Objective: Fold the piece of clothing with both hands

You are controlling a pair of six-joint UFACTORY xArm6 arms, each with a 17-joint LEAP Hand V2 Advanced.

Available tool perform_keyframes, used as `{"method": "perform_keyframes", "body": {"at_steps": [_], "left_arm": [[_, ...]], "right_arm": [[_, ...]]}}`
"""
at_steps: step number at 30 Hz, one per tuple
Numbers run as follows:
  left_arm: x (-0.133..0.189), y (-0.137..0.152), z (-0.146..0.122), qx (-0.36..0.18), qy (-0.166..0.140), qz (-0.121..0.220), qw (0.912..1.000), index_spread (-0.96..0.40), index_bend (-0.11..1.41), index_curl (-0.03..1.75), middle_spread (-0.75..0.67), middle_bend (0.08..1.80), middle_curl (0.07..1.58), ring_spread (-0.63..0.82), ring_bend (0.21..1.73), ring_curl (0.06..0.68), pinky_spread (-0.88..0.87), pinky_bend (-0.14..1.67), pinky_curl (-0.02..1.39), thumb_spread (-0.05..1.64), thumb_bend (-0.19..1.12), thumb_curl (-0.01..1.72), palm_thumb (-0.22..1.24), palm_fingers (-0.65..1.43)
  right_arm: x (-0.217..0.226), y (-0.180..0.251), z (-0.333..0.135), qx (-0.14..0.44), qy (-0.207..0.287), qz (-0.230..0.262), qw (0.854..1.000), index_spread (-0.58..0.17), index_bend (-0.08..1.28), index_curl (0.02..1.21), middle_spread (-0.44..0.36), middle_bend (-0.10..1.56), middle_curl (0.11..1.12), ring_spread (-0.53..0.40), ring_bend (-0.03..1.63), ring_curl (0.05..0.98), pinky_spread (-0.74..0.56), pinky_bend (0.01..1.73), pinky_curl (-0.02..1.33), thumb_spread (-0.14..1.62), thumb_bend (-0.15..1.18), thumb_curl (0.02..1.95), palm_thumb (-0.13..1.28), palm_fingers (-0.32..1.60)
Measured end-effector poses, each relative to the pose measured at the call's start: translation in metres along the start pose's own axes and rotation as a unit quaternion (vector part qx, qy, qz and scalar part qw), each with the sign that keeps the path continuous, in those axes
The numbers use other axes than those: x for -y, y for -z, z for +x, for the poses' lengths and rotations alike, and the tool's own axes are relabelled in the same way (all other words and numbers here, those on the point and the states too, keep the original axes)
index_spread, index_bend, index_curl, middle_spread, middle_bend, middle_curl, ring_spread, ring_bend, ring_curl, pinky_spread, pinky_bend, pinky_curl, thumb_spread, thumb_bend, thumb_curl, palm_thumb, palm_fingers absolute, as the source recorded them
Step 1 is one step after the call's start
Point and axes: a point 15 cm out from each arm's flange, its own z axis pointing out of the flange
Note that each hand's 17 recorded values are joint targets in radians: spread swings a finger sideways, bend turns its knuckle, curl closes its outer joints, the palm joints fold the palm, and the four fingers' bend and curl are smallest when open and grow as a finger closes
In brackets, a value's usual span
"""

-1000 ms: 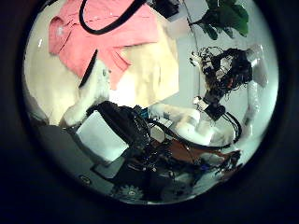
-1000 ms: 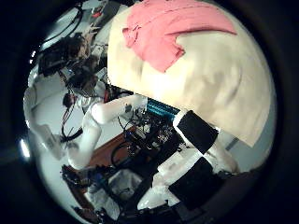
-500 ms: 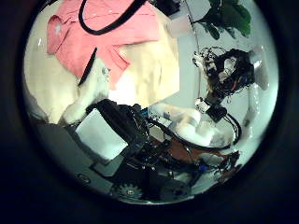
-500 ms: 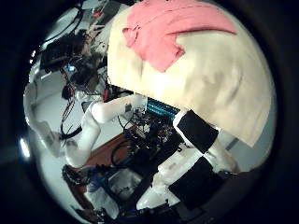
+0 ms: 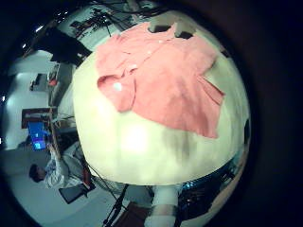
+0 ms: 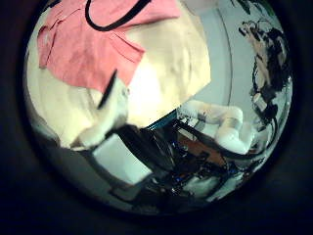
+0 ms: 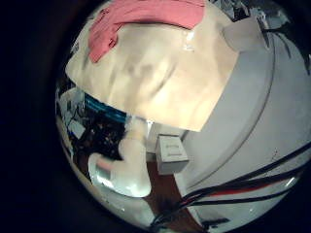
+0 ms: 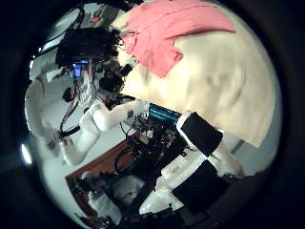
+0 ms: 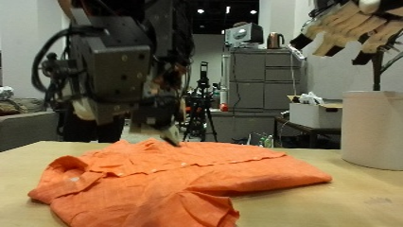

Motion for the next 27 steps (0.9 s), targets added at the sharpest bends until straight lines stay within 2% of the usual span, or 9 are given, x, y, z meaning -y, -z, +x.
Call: {"method": "perform_keyframes", "body": {"at_steps": [3, 10, 15, 18, 21, 22, 23, 25, 27], "left_arm": [[0.002, -0.024, 0.000, 0.019, -0.020, -0.034, 0.9990, 0.01, 0.13, 0.37, 0.12, 0.17, 0.35, 0.36, 0.43, 0.219, 0.34, 0.28, 0.25, 1.09, -0.05, 0.34, 0.38, 0.16], [0.000, -0.065, 0.008, 0.044, -0.057, -0.096, 0.9928, 0.07, 0.14, 0.33, 0.19, 0.20, 0.34, 0.42, 0.46, 0.222, 0.39, 0.31, 0.28, 0.97, -0.04, 0.32, 0.26, 0.10], [0.004, -0.090, 0.005, 0.060, -0.068, -0.111, 0.9896, 0.12, 0.11, 0.28, 0.23, 0.22, 0.35, 0.46, 0.49, 0.228, 0.42, 0.34, 0.29, 0.91, -0.04, 0.31, 0.22, 0.05], [0.007, -0.097, 0.005, 0.060, -0.060, -0.112, 0.9901, 0.17, 0.15, 0.27, 0.21, 0.26, 0.36, 0.46, 0.49, 0.224, 0.41, 0.33, 0.29, 0.90, -0.03, 0.32, 0.22, 0.09], [0.007, -0.100, 0.002, 0.067, -0.051, -0.111, 0.9902, 0.17, 0.16, 0.27, 0.12, 0.37, 0.38, 0.38, 0.50, 0.218, 0.35, 0.28, 0.27, 0.93, 0.00, 0.33, 0.30, 0.23], [0.007, -0.100, 0.000, 0.070, -0.048, -0.110, 0.9903, 0.15, 0.16, 0.27, 0.07, 0.45, 0.41, 0.32, 0.52, 0.222, 0.31, 0.26, 0.27, 0.97, 0.08, 0.36, 0.45, 0.31], [0.008, -0.100, -0.002, 0.073, -0.045, -0.109, 0.9903, 0.14, 0.16, 0.28, 0.04, 0.48, 0.42, 0.28, 0.52, 0.222, 0.28, 0.25, 0.27, 0.98, 0.10, 0.37, 0.51, 0.36], [0.010, -0.101, -0.004, 0.077, -0.043, -0.110, 0.9900, 0.06, 0.16, 0.28, -0.08, 0.60, 0.47, 0.10, 0.58, 0.236, 0.09, 0.33, 0.28, 1.01, 0.16, 0.43, 0.66, 0.59], [0.012, -0.099, -0.005, 0.079, -0.042, -0.108, 0.9901, -0.01, 0.14, 0.27, -0.17, 0.66, 0.48, -0.04, 0.65, 0.243, -0.09, 0.45, 0.30, 1.02, 0.18, 0.46, 0.71, 0.83]], "right_arm": [[-0.001, 0.001, 0.000, 0.000, -0.001, 0.003, 1.000, -0.272, 0.18, 0.32, 0.128, 0.19, 0.33, 0.239, 0.20, 0.243, 0.32, 0.19, 0.30, 1.27, -0.01, 0.28, 0.71, 0.17], [-0.002, 0.002, 0.002, 0.000, -0.004, 0.004, 1.000, -0.268, 0.18, 0.32, 0.131, 0.19, 0.33, 0.239, 0.20, 0.242, 0.32, 0.19, 0.30, 1.27, -0.01, 0.28, 0.71, 0.17], [-0.003, 0.003, 0.002, -0.001, -0.005, 0.007, 1.000, -0.267, 0.18, 0.33, 0.131, 0.19, 0.33, 0.240, 0.20, 0.241, 0.32, 0.19, 0.30, 1.27, -0.01, 0.28, 0.72, 0.17], [-0.002, 0.003, 0.002, -0.001, -0.005, 0.007, 1.000, -0.267, 0.18, 0.33, 0.131, 0.19, 0.33, 0.240, 0.20, 0.241, 0.32, 0.19, 0.30, 1.27, -0.01, 0.28, 0.72, 0.17], [-0.002, 0.003, 0.002, -0.001, -0.004, 0.006, 1.000, -0.267, 0.18, 0.33, 0.131, 0.19, 0.33, 0.240, 0.20, 0.240, 0.32, 0.19, 0.30, 1.26, -0.01, 0.28, 0.72, 0.17], [-0.002, 0.003, 0.002, -0.001, -0.004, 0.007, 1.000, -0.267, 0.18, 0.33, 0.131, 0.19, 0.33, 0.240, 0.20, 0.240, 0.32, 0.19, 0.30, 1.26, -0.01, 0.28, 0.72, 0.17], [-0.002, 0.003, 0.002, -0.001, -0.005, 0.008, 1.000, -0.264, 0.18, 0.33, 0.131, 0.19, 0.33, 0.240, 0.20, 0.240, 0.32, 0.19, 0.30, 1.26, -0.01, 0.28, 0.72, 0.17], [-0.003, 0.003, 0.002, -0.001, -0.004, 0.007, 1.000, -0.266, 0.18, 0.33, 0.131, 0.19, 0.33, 0.240, 0.20, 0.240, 0.32, 0.19, 0.30, 1.26, -0.01, 0.28, 0.72, 0.17], [-0.003, 0.003, 0.003, 0.000, -0.006, 0.006, 1.000, -0.264, 0.18, 0.33, 0.131, 0.19, 0.33, 0.240, 0.19, 0.240, 0.32, 0.19, 0.29, 1.26, -0.01, 0.28, 0.72, 0.17]]}}
